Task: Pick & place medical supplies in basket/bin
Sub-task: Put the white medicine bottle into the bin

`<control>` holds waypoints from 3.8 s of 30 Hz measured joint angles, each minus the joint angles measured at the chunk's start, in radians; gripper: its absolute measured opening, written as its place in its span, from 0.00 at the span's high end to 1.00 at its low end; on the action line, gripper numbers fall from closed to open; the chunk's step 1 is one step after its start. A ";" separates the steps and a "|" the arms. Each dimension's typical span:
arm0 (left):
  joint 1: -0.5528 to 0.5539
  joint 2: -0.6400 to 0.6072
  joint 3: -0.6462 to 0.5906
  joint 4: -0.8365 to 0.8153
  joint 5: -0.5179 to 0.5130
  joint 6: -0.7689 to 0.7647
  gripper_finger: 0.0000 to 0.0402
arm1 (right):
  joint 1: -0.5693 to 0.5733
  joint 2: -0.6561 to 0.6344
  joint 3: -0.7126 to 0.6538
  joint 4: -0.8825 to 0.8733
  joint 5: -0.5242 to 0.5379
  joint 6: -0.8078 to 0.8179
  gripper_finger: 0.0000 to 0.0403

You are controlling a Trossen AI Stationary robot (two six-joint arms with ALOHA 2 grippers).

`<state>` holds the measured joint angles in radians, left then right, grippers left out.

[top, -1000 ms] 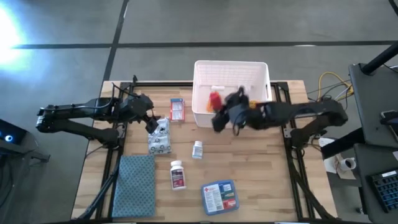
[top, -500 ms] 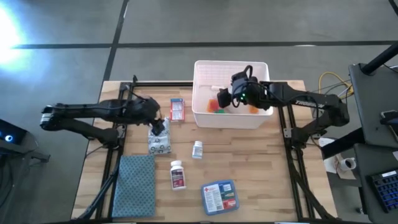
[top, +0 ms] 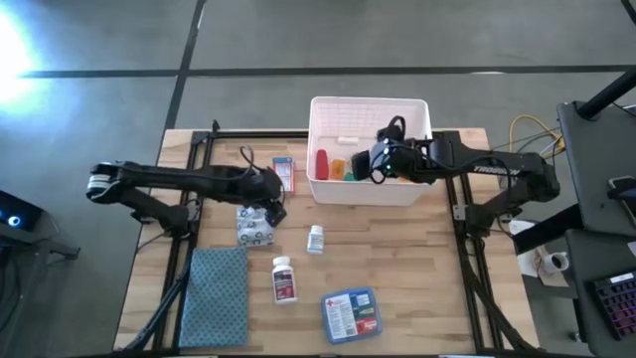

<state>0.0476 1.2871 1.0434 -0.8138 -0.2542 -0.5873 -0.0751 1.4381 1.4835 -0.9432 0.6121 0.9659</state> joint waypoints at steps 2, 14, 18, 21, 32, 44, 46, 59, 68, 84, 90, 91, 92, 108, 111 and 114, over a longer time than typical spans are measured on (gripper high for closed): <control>-0.023 0.019 0.017 -0.001 -0.006 -0.056 0.33 | 0.014 -0.003 0.000 -0.028 0.000 0.091 0.24; -0.302 0.100 0.053 0.020 -0.147 -0.386 0.35 | 0.105 -0.011 0.006 -0.212 -0.036 0.331 0.24; -0.342 0.140 0.053 0.047 -0.150 -0.482 0.35 | 0.104 -0.034 0.037 -0.236 0.076 0.235 0.24; -0.350 0.178 0.053 0.111 -0.167 -0.560 0.35 | 0.104 -0.056 0.075 -0.234 0.143 0.139 0.24; -0.348 0.449 0.144 0.248 -0.116 -0.733 0.35 | 0.103 -0.150 0.120 -0.238 0.171 -0.099 0.24; -0.315 0.760 0.594 -0.150 -0.140 -0.679 0.35 | 0.105 -0.188 0.118 -0.295 0.211 -0.159 0.24; -0.316 0.789 0.638 -0.149 -0.139 -0.675 0.35 | 0.105 -0.188 0.118 -0.316 0.211 -0.159 0.24; -0.315 0.818 0.557 -0.152 -0.099 -0.811 0.35 | 0.105 -0.178 0.117 -0.394 0.211 -0.156 0.24; -0.313 0.811 0.495 -0.051 -0.084 -0.773 0.37 | 0.105 -0.178 0.115 -0.393 0.226 -0.154 0.24; -0.329 0.661 0.493 -0.260 -0.278 -0.713 0.69 | 0.106 -0.177 0.109 -0.392 0.229 -0.157 0.24; -0.389 0.435 0.509 -0.209 -0.560 -0.698 0.68 | 0.105 -0.177 0.088 -0.391 0.231 -0.158 0.24; -0.398 0.403 0.505 -0.164 -0.623 -0.657 0.67 | 0.105 -0.177 0.083 -0.392 0.236 -0.158 0.24; -0.404 0.373 0.498 -0.104 -0.680 -0.602 0.67 | 0.105 -0.177 0.078 -0.391 0.245 -0.159 0.24; 0.092 0.342 0.489 0.548 -0.372 0.174 0.56 | 0.124 -0.217 0.053 -0.421 0.128 -0.134 0.24; 0.129 0.352 0.496 0.553 -0.304 0.128 0.45 | 0.143 -0.243 0.053 -0.466 0.123 -0.071 0.24; 0.147 0.351 0.496 0.560 -0.302 0.122 0.35 | 0.149 -0.267 0.052 -0.485 0.125 -0.031 0.24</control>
<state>0.1944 1.6379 1.5391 -0.2533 -0.5560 -0.4657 0.0734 1.1714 1.5352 -1.4285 0.7370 0.9350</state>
